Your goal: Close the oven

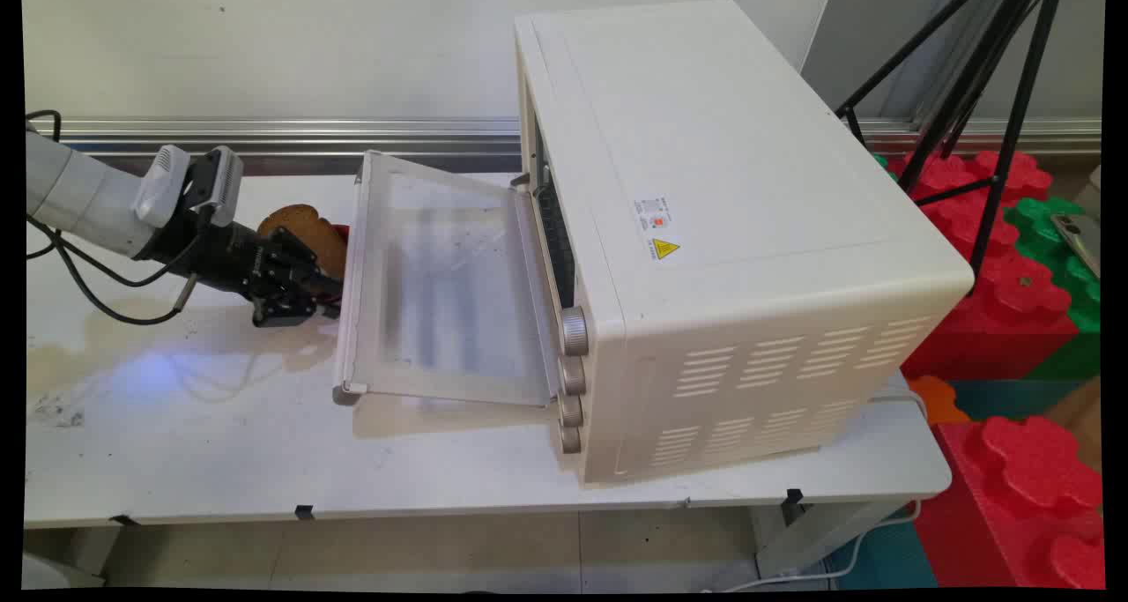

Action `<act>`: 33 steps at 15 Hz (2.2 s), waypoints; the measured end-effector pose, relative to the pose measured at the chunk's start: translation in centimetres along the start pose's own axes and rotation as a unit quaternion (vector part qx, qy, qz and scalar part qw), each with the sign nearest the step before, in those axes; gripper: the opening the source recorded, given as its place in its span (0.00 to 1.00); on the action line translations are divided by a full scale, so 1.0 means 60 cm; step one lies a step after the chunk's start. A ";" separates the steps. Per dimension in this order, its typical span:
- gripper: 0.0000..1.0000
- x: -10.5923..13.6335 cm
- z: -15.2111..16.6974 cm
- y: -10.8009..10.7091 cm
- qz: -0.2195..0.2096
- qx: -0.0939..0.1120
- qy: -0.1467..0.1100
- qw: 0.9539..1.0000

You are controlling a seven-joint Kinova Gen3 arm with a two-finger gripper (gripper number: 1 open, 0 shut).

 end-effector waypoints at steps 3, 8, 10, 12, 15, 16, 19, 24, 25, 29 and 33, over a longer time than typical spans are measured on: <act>0.00 0.000 0.004 0.000 -0.001 -0.004 0.003 1.000; 0.00 0.004 0.008 -0.001 -0.003 -0.007 0.013 1.000; 0.00 0.006 0.008 -0.001 -0.005 -0.008 0.019 1.000; 0.00 0.009 0.008 -0.002 -0.007 -0.009 0.025 1.000; 0.00 0.013 0.003 -0.002 -0.010 -0.008 0.035 0.999; 0.00 0.015 0.001 -0.002 -0.011 -0.008 0.039 0.999; 0.00 0.023 -0.006 -0.002 -0.013 -0.008 0.049 0.999; 0.00 0.042 -0.022 -0.002 -0.013 -0.010 0.069 0.997; 0.00 0.049 -0.027 -0.002 -0.013 -0.011 0.076 0.997; 0.00 0.072 -0.043 -0.003 -0.011 -0.011 0.097 0.995; 0.00 0.109 -0.055 -0.005 -0.002 -0.008 0.124 0.992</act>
